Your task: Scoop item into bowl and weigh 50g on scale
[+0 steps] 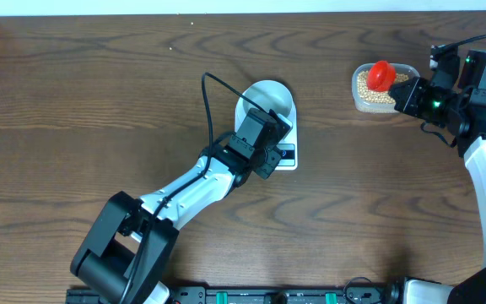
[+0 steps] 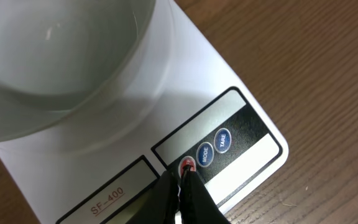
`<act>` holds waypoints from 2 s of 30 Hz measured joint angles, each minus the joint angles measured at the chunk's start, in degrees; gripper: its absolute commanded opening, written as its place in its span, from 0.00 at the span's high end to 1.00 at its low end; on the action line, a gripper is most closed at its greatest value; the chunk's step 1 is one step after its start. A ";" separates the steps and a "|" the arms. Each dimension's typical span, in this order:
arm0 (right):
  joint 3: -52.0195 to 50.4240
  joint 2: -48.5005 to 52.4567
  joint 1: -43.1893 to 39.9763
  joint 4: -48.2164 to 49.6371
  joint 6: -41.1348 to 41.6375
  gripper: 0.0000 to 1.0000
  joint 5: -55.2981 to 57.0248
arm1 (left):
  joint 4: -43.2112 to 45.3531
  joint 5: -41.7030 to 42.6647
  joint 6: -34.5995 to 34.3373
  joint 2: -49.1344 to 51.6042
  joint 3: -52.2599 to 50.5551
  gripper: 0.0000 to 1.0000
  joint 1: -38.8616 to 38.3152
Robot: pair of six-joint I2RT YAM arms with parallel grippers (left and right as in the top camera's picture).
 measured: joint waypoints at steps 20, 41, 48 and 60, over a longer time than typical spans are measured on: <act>0.00 0.00 0.00 -0.07 0.00 0.99 0.98 | 4.50 0.24 0.02 4.33 0.00 0.93 0.00; 0.00 0.00 0.00 -1.09 -0.02 0.99 1.01 | 5.55 3.08 -0.02 6.82 0.63 0.92 -0.02; 0.00 0.00 0.00 -1.16 -0.02 0.99 1.01 | 2.29 4.11 -0.02 6.82 1.42 0.92 -0.09; 0.00 0.00 0.00 -1.33 -0.02 0.99 1.01 | 3.04 0.13 0.00 6.82 1.42 0.92 -0.74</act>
